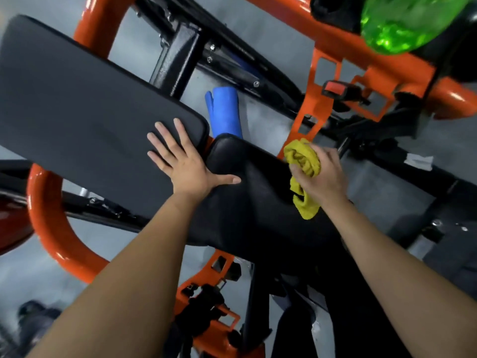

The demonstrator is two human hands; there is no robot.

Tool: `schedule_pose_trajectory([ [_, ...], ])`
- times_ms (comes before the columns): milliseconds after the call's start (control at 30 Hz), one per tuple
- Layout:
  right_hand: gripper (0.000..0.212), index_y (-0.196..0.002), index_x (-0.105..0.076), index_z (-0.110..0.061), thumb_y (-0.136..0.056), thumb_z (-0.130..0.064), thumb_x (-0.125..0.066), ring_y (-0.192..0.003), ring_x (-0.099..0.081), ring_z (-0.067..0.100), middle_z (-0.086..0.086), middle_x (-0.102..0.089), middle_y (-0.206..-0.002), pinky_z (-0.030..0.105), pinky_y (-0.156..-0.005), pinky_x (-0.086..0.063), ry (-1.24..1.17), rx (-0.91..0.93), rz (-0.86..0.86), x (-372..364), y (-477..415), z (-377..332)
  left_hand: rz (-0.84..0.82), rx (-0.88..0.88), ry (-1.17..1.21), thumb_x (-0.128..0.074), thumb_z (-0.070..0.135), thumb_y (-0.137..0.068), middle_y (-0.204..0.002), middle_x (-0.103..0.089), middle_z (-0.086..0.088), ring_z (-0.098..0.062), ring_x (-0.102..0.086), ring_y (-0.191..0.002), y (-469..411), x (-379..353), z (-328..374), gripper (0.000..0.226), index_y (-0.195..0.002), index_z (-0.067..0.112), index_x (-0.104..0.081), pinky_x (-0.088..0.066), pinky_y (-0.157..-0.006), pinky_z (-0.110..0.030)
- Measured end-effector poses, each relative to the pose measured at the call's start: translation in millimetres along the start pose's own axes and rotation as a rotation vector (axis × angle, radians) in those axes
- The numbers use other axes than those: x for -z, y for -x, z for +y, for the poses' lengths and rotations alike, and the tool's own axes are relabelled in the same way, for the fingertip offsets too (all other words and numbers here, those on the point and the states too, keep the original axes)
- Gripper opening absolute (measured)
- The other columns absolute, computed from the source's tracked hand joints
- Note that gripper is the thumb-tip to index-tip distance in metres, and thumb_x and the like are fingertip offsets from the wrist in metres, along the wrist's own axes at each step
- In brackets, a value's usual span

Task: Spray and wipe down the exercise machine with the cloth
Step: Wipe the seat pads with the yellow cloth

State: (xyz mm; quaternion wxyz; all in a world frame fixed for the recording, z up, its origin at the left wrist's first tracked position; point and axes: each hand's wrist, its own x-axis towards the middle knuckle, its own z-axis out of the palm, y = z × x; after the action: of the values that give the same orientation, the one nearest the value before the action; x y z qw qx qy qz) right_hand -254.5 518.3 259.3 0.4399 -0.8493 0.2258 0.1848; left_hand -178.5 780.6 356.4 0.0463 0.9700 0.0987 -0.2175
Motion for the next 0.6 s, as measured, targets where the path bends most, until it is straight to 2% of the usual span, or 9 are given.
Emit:
schedule_pose_trajectory([
  [133, 0.083, -0.146, -0.040, -0.045, -0.074, -0.065, -0.074, -0.120, -0.054, 0.018, -0.011, -0.039, -0.135, 0.036, -0.098, -0.046, -0.030, 0.030, -0.096, 9, 7, 19, 0.062, -0.028, -0.023, -0.076, 0.093, -0.031, -0.165, 0.027, -0.025, -0.048, 0.027, -0.150, 5, -3, -1, 0.181, -0.160, 0.011, 0.020, 0.019, -0.115, -0.065],
  [200, 0.076, -0.150, -0.039, -0.042, -0.082, -0.044, -0.073, -0.121, -0.055, 0.022, -0.006, -0.040, -0.139, 0.034, -0.098, -0.044, -0.073, 0.003, -0.029, 11, 17, 24, 0.072, -0.031, -0.045, -0.077, 0.091, -0.033, -0.165, 0.026, -0.023, -0.046, 0.026, -0.151, 7, -2, -2, 0.179, -0.161, 0.013, 0.020, 0.016, -0.116, -0.067],
  [267, 0.069, -0.149, -0.044, -0.039, -0.084, -0.037, -0.066, -0.119, -0.055, 0.019, -0.004, -0.044, -0.137, 0.029, -0.097, -0.040, -0.205, -0.032, 0.088, 16, 34, 35, 0.081, -0.028, -0.059, -0.080, 0.088, -0.038, -0.166, 0.024, -0.022, -0.044, 0.023, -0.153, 16, 2, 3, 0.174, -0.162, 0.016, 0.018, 0.011, -0.119, -0.069],
  [333, 0.064, -0.143, -0.052, -0.040, -0.080, -0.040, -0.061, -0.118, -0.057, 0.014, -0.007, -0.050, -0.132, 0.028, -0.102, -0.041, -0.367, -0.121, 0.189, 20, 51, 55, 0.187, -0.158, -0.106, -0.085, 0.079, -0.049, -0.169, 0.014, -0.022, -0.042, 0.012, -0.156, 29, -2, 11, 0.159, -0.164, 0.018, 0.006, 0.008, -0.119, -0.071],
  [400, 0.058, -0.136, -0.058, -0.044, -0.079, -0.040, -0.061, -0.112, -0.062, 0.012, -0.008, -0.061, -0.125, 0.033, -0.102, -0.049, -0.509, -0.234, 0.251, 29, 62, 78, 0.305, -0.443, -0.144, -0.088, 0.067, -0.057, -0.170, -0.006, -0.020, -0.036, -0.004, -0.157, 49, -16, 32, 0.139, -0.164, 0.020, -0.013, 0.006, -0.118, -0.067],
  [467, 0.047, -0.133, -0.061, -0.037, -0.087, -0.028, -0.062, -0.095, -0.067, 0.011, -0.007, -0.070, -0.109, 0.022, -0.086, -0.055, -0.620, -0.321, 0.297, 39, 71, 101, 0.217, -0.655, -0.138, -0.085, 0.071, -0.058, -0.170, -0.013, -0.014, -0.029, -0.010, -0.158, 71, -38, 63, 0.131, -0.163, 0.025, -0.021, 0.009, -0.119, -0.062],
  [500, 0.041, -0.132, -0.062, -0.031, -0.092, -0.021, -0.062, -0.087, -0.066, 0.011, -0.006, -0.070, -0.102, 0.014, -0.075, -0.052, -0.641, -0.347, 0.307, 43, 74, 114, 0.092, -0.704, -0.173, -0.080, 0.076, -0.059, -0.171, -0.006, -0.013, -0.028, -0.003, -0.159, 79, -51, 79, 0.133, -0.164, 0.026, -0.017, 0.013, -0.119, -0.061],
  [533, 0.037, -0.130, -0.062, -0.028, -0.095, -0.017, -0.061, -0.083, -0.064, 0.011, -0.004, -0.070, -0.101, 0.010, -0.066, -0.048, -0.647, -0.367, 0.310, 48, 76, 127, -0.033, -0.734, -0.253, -0.076, 0.081, -0.060, -0.172, 0.007, -0.014, -0.028, 0.008, -0.159, 84, -64, 93, 0.138, -0.165, 0.026, -0.006, 0.018, -0.118, -0.060],
  [600, 0.032, -0.126, -0.064, -0.028, -0.097, -0.016, -0.060, -0.085, -0.065, 0.012, 0.001, -0.070, -0.107, 0.015, -0.064, -0.048, -0.682, -0.444, 0.284, 50, 77, 154, -0.168, -0.753, -0.498, -0.066, 0.090, -0.062, -0.165, 0.032, -0.015, -0.031, 0.029, -0.153, 86, -90, 110, 0.148, -0.161, 0.024, 0.021, 0.024, -0.115, -0.061],
])
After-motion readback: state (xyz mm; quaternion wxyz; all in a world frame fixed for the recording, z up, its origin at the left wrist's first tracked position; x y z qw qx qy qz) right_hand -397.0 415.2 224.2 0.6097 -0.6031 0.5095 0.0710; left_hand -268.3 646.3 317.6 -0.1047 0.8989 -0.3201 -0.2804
